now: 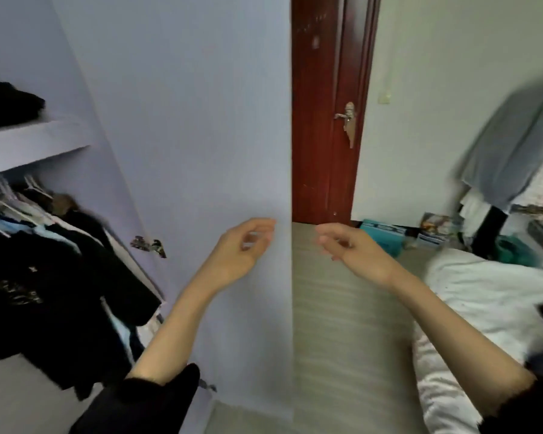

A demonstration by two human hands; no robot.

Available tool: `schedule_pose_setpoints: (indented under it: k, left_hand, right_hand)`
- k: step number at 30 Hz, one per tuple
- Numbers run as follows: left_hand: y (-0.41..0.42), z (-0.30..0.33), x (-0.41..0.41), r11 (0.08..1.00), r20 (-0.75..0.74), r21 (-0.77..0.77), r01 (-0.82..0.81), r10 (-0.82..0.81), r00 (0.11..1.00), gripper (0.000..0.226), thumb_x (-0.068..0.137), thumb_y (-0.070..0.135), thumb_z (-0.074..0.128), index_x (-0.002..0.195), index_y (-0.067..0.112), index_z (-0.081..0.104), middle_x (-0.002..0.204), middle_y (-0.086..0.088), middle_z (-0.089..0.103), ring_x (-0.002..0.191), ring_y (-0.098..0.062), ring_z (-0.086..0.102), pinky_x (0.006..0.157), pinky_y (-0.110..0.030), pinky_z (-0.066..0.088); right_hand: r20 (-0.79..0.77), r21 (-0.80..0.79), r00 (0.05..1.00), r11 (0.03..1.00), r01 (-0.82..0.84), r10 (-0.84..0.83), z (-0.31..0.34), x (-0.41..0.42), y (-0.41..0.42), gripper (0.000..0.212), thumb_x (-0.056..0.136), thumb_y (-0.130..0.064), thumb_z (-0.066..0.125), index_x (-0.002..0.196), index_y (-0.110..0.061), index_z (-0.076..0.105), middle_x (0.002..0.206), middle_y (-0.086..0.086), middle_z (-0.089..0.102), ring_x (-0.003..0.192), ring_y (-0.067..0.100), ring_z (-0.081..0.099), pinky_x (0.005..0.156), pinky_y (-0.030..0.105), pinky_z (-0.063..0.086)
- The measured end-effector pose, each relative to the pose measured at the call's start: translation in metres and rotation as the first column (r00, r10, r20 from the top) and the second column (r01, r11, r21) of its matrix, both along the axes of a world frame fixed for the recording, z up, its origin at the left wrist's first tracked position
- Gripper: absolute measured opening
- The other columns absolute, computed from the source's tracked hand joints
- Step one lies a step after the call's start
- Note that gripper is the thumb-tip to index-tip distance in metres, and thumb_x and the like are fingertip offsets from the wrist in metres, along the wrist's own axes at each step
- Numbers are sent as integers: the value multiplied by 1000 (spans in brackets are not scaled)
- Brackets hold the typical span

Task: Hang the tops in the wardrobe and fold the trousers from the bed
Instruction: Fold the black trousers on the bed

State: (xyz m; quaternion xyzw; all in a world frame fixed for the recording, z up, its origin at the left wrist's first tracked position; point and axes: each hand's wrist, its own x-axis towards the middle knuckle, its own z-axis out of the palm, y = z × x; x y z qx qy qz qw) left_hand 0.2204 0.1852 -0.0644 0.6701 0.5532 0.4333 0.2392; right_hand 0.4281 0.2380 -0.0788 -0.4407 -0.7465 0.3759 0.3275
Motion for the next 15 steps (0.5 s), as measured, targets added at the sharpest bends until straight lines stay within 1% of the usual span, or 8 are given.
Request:
schedule_pose_setpoints:
  k: [2,4,5,7,9,10,12,15]
  left_hand:
    - [14,-12,53,992,9,-36,121,-121,993,24,94,9,52,114,19,60,111,3,63,95,-6,60,85,-10,44]
    - [29,-24,108,970,-5,-77,229,-230,973,26,95,12,51,119,16,58,117,0,62,104,-13,60,95,-22,44]
    - [35,-30,138,954,-9,-91,285,-287,958,25,95,13,50,118,19,58,116,1,62,105,-14,60,97,-25,44]
    - [44,-42,197,917,6,-111,382,-384,923,23,95,13,50,111,28,56,110,7,62,104,-11,60,97,-26,44]
    - [51,-57,263,865,22,-163,474,-477,878,24,95,15,50,108,34,54,108,11,61,104,-10,60,96,-26,45]
    - [53,-62,276,846,13,-191,498,-505,863,23,95,17,50,108,36,54,109,12,61,105,-10,60,95,-26,45]
    - [58,-80,338,767,27,-254,590,-604,797,21,96,23,49,108,39,54,112,13,60,106,-8,59,92,-24,46]
    - [64,-100,395,684,54,-321,655,-677,734,18,96,25,49,109,36,55,114,10,61,107,-11,58,93,-25,46]
  right_hand:
    - [-2,-46,993,992,121,-121,-14,62,-10,29,96,-14,49,125,-10,54,112,13,65,93,21,63,79,21,45]
    - [-31,-96,973,970,223,-227,-26,122,-23,26,97,-11,48,122,-11,54,110,13,66,87,17,61,77,19,45]
    - [-24,-115,960,954,276,-280,-32,154,-30,26,97,-11,47,122,-12,54,109,11,66,86,16,61,77,16,45]
    - [6,-152,931,920,362,-366,-42,211,-44,27,98,-13,46,123,-13,54,106,6,65,86,15,62,72,11,45]
    - [42,-181,900,883,434,-434,-53,272,-61,27,98,-15,46,124,-15,54,104,3,65,87,16,62,70,14,46]
    - [47,-202,893,872,447,-447,-58,286,-65,28,98,-16,46,125,-15,53,103,1,65,86,15,62,70,15,46]
    - [67,-238,848,817,526,-526,-72,343,-82,28,98,-17,45,125,-15,53,101,-2,64,83,10,62,68,12,45]
    - [92,-298,776,727,619,-624,-88,397,-101,29,99,-18,45,127,-15,51,102,-2,63,81,4,62,65,8,45]
